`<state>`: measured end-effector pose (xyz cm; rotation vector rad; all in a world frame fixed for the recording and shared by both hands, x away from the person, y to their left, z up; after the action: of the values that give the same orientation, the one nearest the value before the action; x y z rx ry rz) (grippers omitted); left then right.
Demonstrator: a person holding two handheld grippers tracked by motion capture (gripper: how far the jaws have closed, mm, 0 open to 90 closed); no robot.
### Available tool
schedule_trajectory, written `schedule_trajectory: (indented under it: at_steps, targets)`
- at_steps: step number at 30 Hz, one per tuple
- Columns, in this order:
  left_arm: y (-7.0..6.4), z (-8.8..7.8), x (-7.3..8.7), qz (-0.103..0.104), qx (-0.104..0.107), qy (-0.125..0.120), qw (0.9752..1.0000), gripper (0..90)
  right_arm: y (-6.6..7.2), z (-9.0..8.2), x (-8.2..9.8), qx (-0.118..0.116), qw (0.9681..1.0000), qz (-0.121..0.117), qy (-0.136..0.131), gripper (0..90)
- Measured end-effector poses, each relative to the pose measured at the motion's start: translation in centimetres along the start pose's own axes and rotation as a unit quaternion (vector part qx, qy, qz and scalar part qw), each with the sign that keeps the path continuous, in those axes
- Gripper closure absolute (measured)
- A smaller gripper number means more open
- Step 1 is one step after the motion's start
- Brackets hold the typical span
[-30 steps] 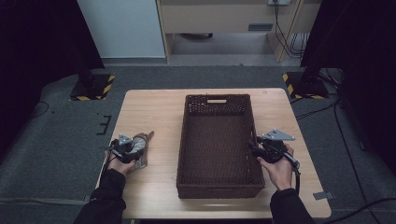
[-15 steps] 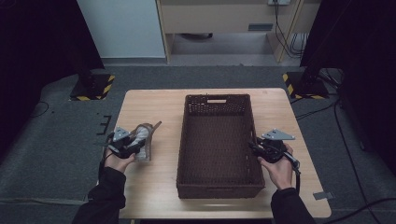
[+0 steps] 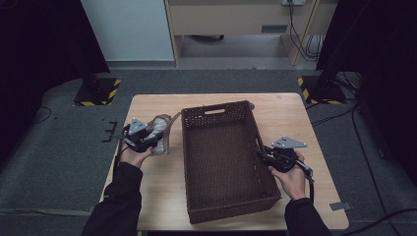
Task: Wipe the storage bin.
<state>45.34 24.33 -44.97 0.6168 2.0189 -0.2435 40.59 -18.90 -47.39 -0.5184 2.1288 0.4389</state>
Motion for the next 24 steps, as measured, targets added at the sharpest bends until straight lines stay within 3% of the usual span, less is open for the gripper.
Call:
schedule_trajectory:
  at_steps: [11, 18, 21, 22, 24]
  targets:
    - [-0.2, 4.5, -2.2, 0.002, 0.008, -0.012, 0.9999, 65.5, 0.2, -0.1, 0.2, 0.003, 1.0000, 0.003, -0.003, 68.2]
    - [-1.1, 7.6, -0.7, -0.005, 0.024, 0.005, 0.9997, 66.2, 0.2, -0.1, 0.2, 0.001, 1.0000, 0.004, -0.004, 67.9]
    - [-1.4, 8.8, 0.7, 0.001, 0.030, 0.038, 0.9988, 66.6, 0.2, -0.1, 0.2, 0.002, 1.0000, 0.004, -0.004, 67.8]
    - [-1.7, 9.4, 1.6, 0.013, 0.034, 0.063, 0.9974, 66.6, 0.2, -0.1, 0.2, 0.002, 1.0000, 0.004, -0.004, 67.8]
    - [-2.0, 10.1, 2.7, 0.018, 0.036, 0.088, 0.9953, 66.5, 0.2, -0.1, 0.2, 0.002, 1.0000, 0.004, -0.004, 67.8]
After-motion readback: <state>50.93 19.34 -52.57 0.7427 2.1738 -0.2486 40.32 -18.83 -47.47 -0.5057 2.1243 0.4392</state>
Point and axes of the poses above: each handheld gripper's, and its own axes: z roughly forward along the jaws, x roughly out of its underside, y roughly to its left, the point moved 3 cm from there along z, roughly forward along the jaws, and after that the axes turned 6 degrees about z, right-handed, at the moved point
